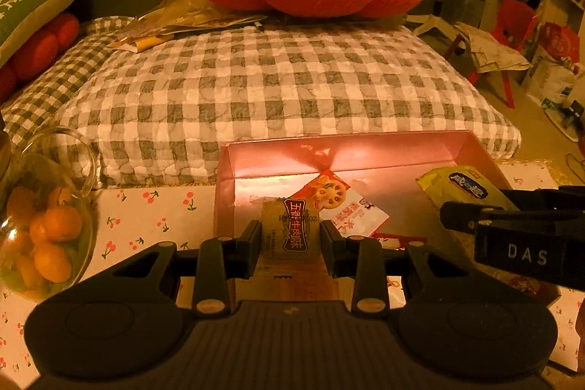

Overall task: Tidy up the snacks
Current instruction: 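Lower both snacks into the box and open both tools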

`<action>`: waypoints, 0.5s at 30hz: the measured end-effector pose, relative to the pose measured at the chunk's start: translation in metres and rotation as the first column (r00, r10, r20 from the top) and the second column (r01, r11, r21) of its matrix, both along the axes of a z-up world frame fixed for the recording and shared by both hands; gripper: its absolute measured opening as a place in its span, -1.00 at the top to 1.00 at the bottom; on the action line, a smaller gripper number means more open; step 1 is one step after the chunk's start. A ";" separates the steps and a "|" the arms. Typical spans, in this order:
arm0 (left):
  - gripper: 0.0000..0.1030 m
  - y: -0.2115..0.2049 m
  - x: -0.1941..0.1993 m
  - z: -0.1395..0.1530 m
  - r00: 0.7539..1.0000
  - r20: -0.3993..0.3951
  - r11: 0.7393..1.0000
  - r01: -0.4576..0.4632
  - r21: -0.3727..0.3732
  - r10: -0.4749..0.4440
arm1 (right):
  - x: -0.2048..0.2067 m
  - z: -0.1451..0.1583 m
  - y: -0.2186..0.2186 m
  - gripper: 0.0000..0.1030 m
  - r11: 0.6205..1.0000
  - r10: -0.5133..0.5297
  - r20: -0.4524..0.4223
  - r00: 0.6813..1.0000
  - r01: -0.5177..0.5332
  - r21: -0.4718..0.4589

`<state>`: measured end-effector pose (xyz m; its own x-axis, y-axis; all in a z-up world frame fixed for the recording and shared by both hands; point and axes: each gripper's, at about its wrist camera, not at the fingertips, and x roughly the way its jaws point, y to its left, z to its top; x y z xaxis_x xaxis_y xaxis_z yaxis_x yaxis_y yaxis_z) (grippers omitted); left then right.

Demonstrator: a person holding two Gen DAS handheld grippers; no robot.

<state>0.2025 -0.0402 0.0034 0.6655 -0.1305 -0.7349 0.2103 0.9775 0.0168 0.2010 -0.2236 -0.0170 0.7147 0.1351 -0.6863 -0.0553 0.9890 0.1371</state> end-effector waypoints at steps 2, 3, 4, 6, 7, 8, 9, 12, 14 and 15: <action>0.38 0.000 0.002 0.000 1.000 -0.001 1.000 -0.002 0.006 0.002 | -0.001 -0.001 0.000 0.02 1.000 -0.002 -0.002 1.000 0.002 -0.006; 0.38 0.000 0.001 0.000 1.000 -0.002 1.000 -0.003 0.007 0.003 | -0.001 -0.001 0.000 0.02 1.000 -0.003 -0.003 1.000 0.003 -0.007; 0.38 0.000 0.002 0.000 1.000 -0.002 1.000 -0.004 0.007 0.004 | -0.001 -0.001 0.000 0.02 1.000 -0.004 -0.004 1.000 0.004 -0.009; 0.38 0.001 0.003 0.001 1.000 -0.003 1.000 -0.007 0.004 0.007 | -0.002 0.000 0.000 0.01 1.000 -0.004 -0.005 1.000 0.003 -0.017; 0.37 0.001 0.003 0.002 1.000 -0.002 1.000 -0.009 -0.002 0.009 | -0.002 0.001 0.001 0.00 1.000 -0.003 -0.002 1.000 0.003 -0.021; 0.35 0.002 0.002 0.003 1.000 0.002 1.000 -0.010 -0.008 0.010 | -0.004 0.002 0.001 0.00 1.000 -0.003 0.006 1.000 0.003 -0.025; 0.34 0.002 0.001 0.005 1.000 0.008 1.000 -0.012 -0.014 0.012 | -0.005 0.004 0.002 0.01 1.000 -0.001 0.014 1.000 0.001 -0.027; 0.12 0.002 -0.002 0.009 1.000 0.012 1.000 -0.003 -0.029 0.004 | -0.008 0.010 0.001 -0.22 1.000 -0.010 0.021 1.000 0.011 -0.024; 0.05 0.002 -0.006 0.012 1.000 0.021 0.999 0.002 -0.033 -0.001 | -0.012 0.016 0.000 -0.35 1.000 -0.019 0.036 0.999 0.020 -0.014; 0.01 0.002 -0.008 0.013 1.000 0.021 0.999 0.009 -0.038 -0.008 | -0.014 0.019 -0.001 -0.37 1.000 -0.021 0.042 0.999 0.021 -0.008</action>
<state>0.1942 -0.0384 0.0161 0.6792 -0.1640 -0.7154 0.2184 0.9757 -0.0163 0.1871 -0.2244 0.0020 0.7451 0.1141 -0.6571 -0.0402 0.9912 0.1264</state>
